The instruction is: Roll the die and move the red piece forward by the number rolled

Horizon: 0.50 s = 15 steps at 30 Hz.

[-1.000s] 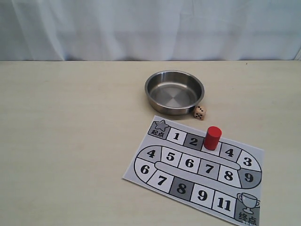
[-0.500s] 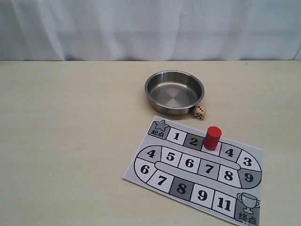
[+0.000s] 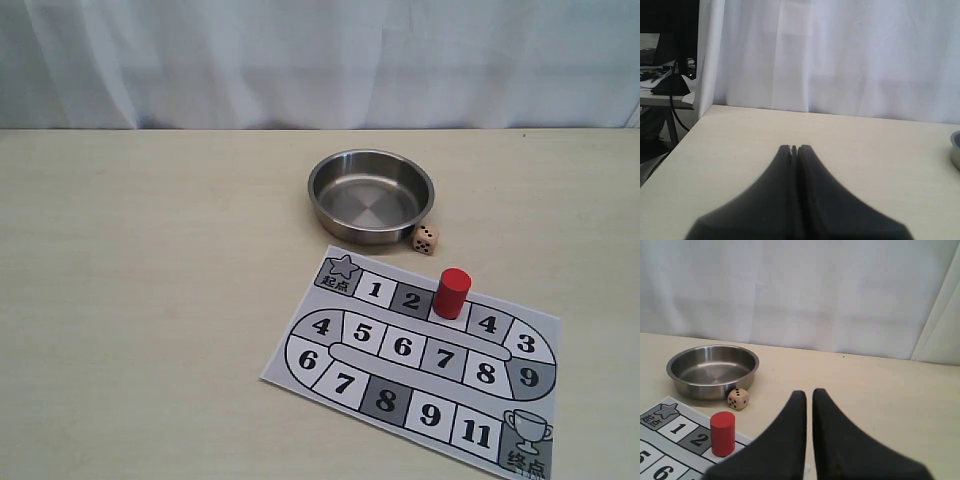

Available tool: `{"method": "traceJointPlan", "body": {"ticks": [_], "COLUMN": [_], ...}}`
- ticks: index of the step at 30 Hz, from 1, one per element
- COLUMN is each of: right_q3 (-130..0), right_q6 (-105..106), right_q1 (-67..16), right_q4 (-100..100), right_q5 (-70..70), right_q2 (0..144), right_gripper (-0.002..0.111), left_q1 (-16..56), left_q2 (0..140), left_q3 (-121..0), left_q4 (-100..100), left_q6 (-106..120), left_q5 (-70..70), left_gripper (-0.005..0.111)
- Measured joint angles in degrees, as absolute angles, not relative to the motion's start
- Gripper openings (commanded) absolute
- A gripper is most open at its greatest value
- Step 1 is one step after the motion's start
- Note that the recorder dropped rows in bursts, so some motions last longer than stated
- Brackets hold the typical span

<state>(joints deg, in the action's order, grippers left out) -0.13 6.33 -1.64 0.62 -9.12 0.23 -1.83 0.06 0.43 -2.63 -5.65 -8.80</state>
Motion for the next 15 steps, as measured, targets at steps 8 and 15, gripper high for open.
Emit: {"method": "traceJointPlan", "body": {"ticks": [8, 15], "right_q3": [-0.13, -0.13], "right_q6": [5.94, 3.8], "right_q1": [-1.64, -1.64], "right_q4": [1.7, 1.74], "right_q5": [-9.55, -10.49], "right_q2": [0.23, 0.23], "right_gripper": [0.004, 0.004], "left_q1": [-1.83, -1.83], "left_q2": [0.06, 0.06], "left_q3": [0.43, 0.43], "left_q4": [-2.63, -2.63], "left_q6": [-5.65, -5.65], "left_q5": [-8.8, -8.8], "left_gripper": [0.0, 0.0]}}
